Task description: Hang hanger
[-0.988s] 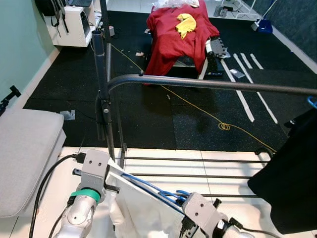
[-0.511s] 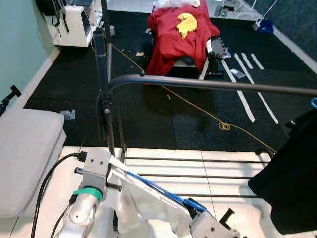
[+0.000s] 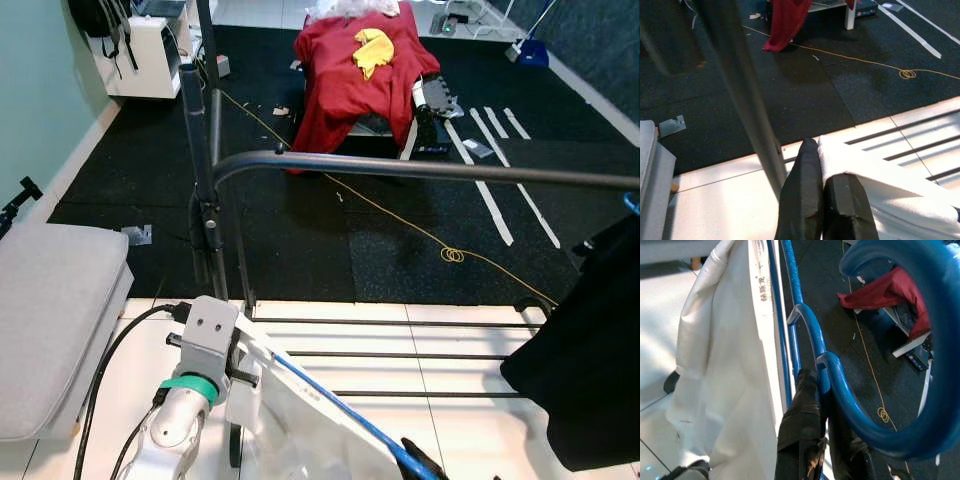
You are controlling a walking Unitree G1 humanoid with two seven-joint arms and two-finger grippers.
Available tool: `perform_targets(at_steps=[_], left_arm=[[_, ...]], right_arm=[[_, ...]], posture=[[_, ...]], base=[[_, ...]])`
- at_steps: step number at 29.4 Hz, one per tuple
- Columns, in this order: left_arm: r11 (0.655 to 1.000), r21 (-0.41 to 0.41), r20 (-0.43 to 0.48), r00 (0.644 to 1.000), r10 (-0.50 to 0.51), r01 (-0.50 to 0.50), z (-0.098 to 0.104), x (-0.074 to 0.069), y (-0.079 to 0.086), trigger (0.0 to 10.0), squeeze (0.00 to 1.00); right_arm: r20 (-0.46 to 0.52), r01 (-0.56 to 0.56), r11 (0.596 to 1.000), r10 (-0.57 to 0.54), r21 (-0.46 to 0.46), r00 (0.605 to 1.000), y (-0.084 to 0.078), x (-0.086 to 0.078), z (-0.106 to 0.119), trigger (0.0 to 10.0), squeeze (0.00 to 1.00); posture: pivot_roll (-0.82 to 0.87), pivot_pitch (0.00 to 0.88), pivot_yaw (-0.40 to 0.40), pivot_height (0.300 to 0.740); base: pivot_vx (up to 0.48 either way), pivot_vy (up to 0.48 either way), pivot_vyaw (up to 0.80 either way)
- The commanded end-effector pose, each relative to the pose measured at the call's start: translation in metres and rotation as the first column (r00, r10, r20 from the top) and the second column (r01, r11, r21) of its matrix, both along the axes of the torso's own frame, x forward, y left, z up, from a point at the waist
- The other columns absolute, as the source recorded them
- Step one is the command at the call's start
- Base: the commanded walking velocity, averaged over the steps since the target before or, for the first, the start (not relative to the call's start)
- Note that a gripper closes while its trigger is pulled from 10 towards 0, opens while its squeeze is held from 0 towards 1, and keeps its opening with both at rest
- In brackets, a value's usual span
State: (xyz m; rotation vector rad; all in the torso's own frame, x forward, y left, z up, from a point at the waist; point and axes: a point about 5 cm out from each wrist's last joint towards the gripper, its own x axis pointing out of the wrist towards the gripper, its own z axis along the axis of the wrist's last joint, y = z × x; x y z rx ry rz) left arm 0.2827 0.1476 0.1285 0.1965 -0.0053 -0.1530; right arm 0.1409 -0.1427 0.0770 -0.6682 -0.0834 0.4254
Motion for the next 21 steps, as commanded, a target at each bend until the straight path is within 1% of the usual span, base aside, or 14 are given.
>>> perform_targets(at_steps=[1,2,4,10,11,12,13,14,16,17,18,19,20,21], left_arm=[[0.994,0.005,0.022,0.994,0.107,-0.107,0.004,0.002,0.022,10.0,0.0],[0.994,0.005,0.022,0.994,0.106,-0.106,0.004,0.002,0.022,10.0,0.0],[0.995,0.004,0.021,0.994,0.104,-0.104,0.004,0.002,0.022,10.0,0.0],[0.995,0.003,0.022,0.994,0.103,-0.103,0.005,0.002,0.022,10.0,0.0],[0.995,0.001,0.025,0.995,0.1,-0.1,0.006,0.002,0.021,10.0,0.0],[0.995,0.001,0.025,0.995,0.1,-0.1,0.006,0.002,0.021,10.0,0.0],[0.995,-0.006,0.028,0.995,0.096,-0.096,0.008,0.002,0.02,10.0,0.0],[0.995,-0.006,0.028,0.995,0.096,-0.096,0.008,0.002,0.02,10.0,0.0],[0.997,-0.012,0.038,0.996,0.081,-0.08,0.012,0.001,0.016,10.0,0.0],[0.997,-0.012,0.038,0.996,0.081,-0.08,0.012,0.001,0.016,10.0,0.0],[0.997,-0.018,0.042,0.996,0.073,-0.073,0.014,0.001,0.014,10.0,0.0],[0.997,-0.018,0.042,0.996,0.073,-0.073,0.014,0.001,0.014,10.0,0.0],[0.998,-0.023,0.049,0.997,0.065,-0.064,0.016,0.001,0.011,10.0,0.0],[0.998,-0.023,0.049,0.997,0.065,-0.064,0.016,0.001,0.011,10.0,0.0]], right_arm=[[-0.079,0.056,0.995,-0.062,-0.081,0.995,-0.018,-0.01,-0.016,10.0,0.0],[-0.086,0.049,0.995,-0.057,-0.092,0.995,-0.018,-0.009,-0.017,10.0,0.0],[-0.202,0.07,0.99,-0.094,-0.123,0.975,-0.023,0.001,-0.029,10.0,0.0],[-0.284,0.078,0.991,-0.105,-0.106,0.953,-0.023,0.014,-0.034,10.0,0.0],[-0.319,0.072,0.995,-0.091,-0.073,0.943,-0.023,0.033,-0.033,10.0,0.0],[-0.319,0.072,0.995,-0.091,-0.073,0.943,-0.023,0.033,-0.033,10.0,0.0],[-0.334,0.088,0.995,-0.096,-0.038,0.938,-0.023,0.053,-0.029,10.0,0.0],[-0.334,0.088,0.995,-0.096,-0.038,0.938,-0.023,0.053,-0.029,10.0,0.0],[-0.343,0.068,0.998,-0.068,-0.012,0.937,-0.021,0.087,-0.022,10.0,0.0],[-0.343,0.068,0.998,-0.068,-0.012,0.937,-0.021,0.087,-0.022,10.0,0.0],[-0.348,0.066,0.998,-0.061,0.003,0.935,-0.02,0.098,-0.019,10.0,0.0],[-0.348,0.066,0.998,-0.061,0.003,0.935,-0.02,0.098,-0.019,10.0,0.0],[-0.349,0.069,0.997,-0.054,0.031,0.936,-0.018,0.111,-0.014,10.0,0.0],[-0.349,0.069,0.997,-0.054,0.031,0.936,-0.018,0.111,-0.014,10.0,0.0]], posture=[[-0.24,0.198,0.028,0.74],[-0.24,0.199,0.028,0.74],[-0.24,0.201,0.033,0.74],[-0.24,0.203,0.037,0.74],[-0.24,0.205,0.042,0.74],[-0.24,0.205,0.042,0.74],[-0.23,0.204,0.047,0.74],[-0.23,0.204,0.047,0.74],[-0.22,0.203,0.051,0.74],[-0.22,0.203,0.051,0.74],[-0.22,0.204,0.05,0.74],[-0.22,0.204,0.05,0.74],[-0.21,0.203,0.049,0.74],[-0.21,0.203,0.049,0.74]], base=[[0.0,0.0,0.0],[0.0,0.0,0.0],[0.0,0.0,0.0],[0.0,0.0,0.0],[0.0,0.0,0.0],[0.0,0.0,0.0],[0.0,0.0,0.0],[0.0,0.0,0.0],[0.0,0.0,0.0],[0.0,0.0,0.0],[0.0,0.0,0.0],[0.0,0.0,0.0],[0.0,0.0,0.0],[0.0,0.0,0.0]])
